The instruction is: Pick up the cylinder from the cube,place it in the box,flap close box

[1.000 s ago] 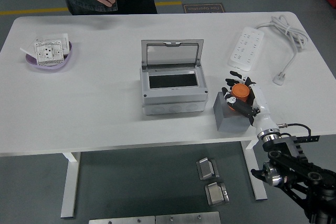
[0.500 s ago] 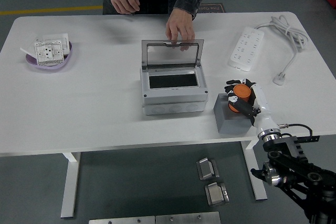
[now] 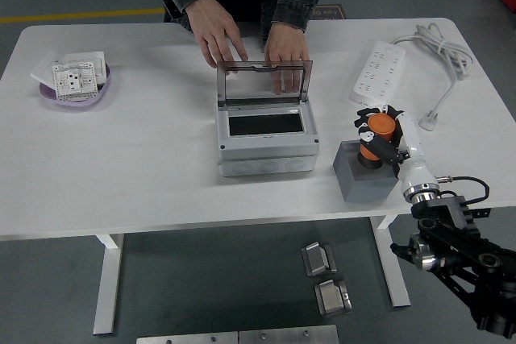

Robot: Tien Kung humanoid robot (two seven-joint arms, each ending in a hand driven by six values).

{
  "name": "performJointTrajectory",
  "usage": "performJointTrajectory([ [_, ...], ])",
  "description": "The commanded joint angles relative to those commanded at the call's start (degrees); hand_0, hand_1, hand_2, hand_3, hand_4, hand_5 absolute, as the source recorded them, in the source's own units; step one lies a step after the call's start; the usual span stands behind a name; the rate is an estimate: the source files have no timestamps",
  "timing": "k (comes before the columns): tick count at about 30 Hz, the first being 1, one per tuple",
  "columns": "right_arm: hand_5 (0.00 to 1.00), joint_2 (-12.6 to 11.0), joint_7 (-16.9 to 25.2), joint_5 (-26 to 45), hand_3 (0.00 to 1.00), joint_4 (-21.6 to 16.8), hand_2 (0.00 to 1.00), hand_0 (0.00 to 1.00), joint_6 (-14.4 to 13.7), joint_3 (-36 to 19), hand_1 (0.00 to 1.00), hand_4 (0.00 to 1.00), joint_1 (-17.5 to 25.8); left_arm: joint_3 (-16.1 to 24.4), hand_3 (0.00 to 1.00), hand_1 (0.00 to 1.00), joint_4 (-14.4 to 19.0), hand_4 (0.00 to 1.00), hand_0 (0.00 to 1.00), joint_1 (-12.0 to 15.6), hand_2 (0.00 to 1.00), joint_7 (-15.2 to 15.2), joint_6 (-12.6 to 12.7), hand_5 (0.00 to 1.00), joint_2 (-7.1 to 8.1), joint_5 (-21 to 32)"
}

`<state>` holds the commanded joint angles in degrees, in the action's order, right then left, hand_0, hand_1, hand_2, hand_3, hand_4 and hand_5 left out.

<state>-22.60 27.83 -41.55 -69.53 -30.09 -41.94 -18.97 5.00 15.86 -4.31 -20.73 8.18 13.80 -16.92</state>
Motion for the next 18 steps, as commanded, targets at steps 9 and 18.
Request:
performJointTrajectory([
  [9, 0.002, -1.4, -9.3, -11.1, 0.240, -6.1, 0.440, 0.612, -4.5, 3.2, 0.500, 0.002, -6.8, -0.9, 0.633, 0.681, -0.2, 0.557, 0.695, 0.7, 0.613, -0.1, 0.0, 0.372, 0.15, 1.2],
  [18, 0.002, 3.5, -24.1, -28.7, 0.239, -1.3, 0.427, 0.539, -3.5, 12.4, 0.421, 0.002, -18.5, -2.0, 0.632, 0.680, -0.4, 0.557, 0.693, 0.9, 0.614, -0.3, -0.2, 0.372, 0.68, 2.4],
])
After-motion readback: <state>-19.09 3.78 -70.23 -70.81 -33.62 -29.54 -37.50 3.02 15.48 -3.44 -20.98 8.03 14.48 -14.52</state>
